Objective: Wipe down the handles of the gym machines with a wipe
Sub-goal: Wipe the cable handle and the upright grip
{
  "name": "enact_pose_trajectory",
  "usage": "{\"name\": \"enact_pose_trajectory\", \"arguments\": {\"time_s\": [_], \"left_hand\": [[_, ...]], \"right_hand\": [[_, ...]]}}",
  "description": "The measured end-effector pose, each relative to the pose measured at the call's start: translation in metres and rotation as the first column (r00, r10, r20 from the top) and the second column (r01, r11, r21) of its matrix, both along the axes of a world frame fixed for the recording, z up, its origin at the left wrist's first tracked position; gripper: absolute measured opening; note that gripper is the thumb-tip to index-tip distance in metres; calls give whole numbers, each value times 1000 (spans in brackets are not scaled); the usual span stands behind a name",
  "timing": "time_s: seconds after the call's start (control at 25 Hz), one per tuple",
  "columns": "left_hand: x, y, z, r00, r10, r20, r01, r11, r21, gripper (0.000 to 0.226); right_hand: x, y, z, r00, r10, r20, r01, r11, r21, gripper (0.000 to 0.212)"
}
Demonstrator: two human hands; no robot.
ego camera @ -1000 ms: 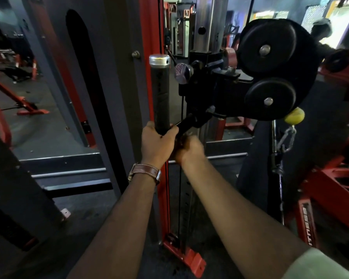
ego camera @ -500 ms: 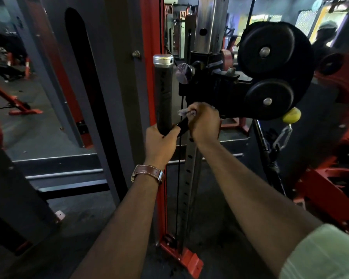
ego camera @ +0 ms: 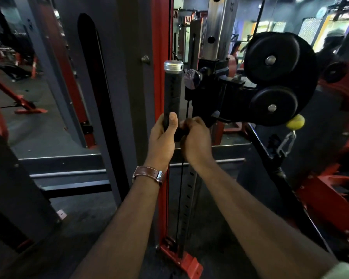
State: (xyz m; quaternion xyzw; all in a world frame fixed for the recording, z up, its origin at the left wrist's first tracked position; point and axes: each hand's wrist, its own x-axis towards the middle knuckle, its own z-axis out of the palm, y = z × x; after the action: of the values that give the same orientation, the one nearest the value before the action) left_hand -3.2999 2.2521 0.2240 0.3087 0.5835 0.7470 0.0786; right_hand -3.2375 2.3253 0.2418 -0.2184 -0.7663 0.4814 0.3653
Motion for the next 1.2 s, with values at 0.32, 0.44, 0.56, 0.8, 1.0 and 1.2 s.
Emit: {"name": "enact_pose_trajectory", "arguments": {"time_s": [0.32,0.44,0.56,0.8,1.0,1.2], "left_hand": [[-2,2,-10,970,-142,198,109,979,171,73],[-9,2,-15,961,-171,216,135,976,169,72],[-13,0,-17,940,-223,257,173,964,203,62],[-17,-4,-13,883,-295,365,215,946,243,48],[-15,1,-17,882,-337,329,252,928,275,60],[-20,3,-24,896,-358,263,265,906,330,50]], "right_hand": [[7,-4,14,983,39,-181,-20,994,106,19],[9,-2,-31,996,-89,-32,94,904,418,27],[3,-19,-14,990,-105,-91,116,986,121,26],[0,-11,-36,904,-18,-427,251,831,497,32],[2,-17,-40,915,-38,-402,185,924,334,28],[-6,-18,8,837,-32,-546,125,983,135,24]]}}
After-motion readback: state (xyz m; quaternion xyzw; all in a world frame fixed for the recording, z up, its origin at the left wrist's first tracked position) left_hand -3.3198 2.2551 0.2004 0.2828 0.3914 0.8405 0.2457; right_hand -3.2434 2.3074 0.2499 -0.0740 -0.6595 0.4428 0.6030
